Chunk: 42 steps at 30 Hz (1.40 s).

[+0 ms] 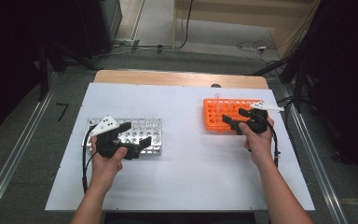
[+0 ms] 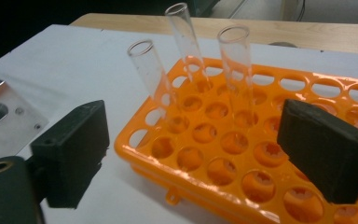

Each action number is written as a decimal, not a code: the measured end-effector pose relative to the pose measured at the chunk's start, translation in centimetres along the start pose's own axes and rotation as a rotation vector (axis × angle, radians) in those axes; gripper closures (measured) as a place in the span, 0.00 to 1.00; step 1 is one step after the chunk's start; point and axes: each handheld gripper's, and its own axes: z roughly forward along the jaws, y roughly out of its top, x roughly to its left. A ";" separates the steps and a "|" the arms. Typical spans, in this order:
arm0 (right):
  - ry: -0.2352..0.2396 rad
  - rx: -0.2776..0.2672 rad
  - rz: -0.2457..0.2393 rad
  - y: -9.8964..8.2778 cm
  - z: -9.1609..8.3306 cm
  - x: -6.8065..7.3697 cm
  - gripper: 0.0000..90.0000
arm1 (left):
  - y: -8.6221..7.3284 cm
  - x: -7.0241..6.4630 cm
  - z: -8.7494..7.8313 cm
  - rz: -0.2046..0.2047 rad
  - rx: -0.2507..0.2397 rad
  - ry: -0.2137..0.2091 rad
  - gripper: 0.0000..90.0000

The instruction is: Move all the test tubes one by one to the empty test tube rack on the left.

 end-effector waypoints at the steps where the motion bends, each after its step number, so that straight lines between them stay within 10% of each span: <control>1: -0.002 0.001 0.011 0.2 0.3 -0.1 0.16 | 0.0 0.0 0.0 0.003 0.003 -0.003 0.00; 22: -0.222 0.033 0.036 0.4 4.4 -0.2 0.61 | 0.0 -0.1 -0.3 0.000 0.011 0.016 0.00; 42: -0.230 -0.071 0.010 0.5 2.8 -0.6 0.82 | 0.1 -0.8 0.3 0.012 0.021 0.001 0.00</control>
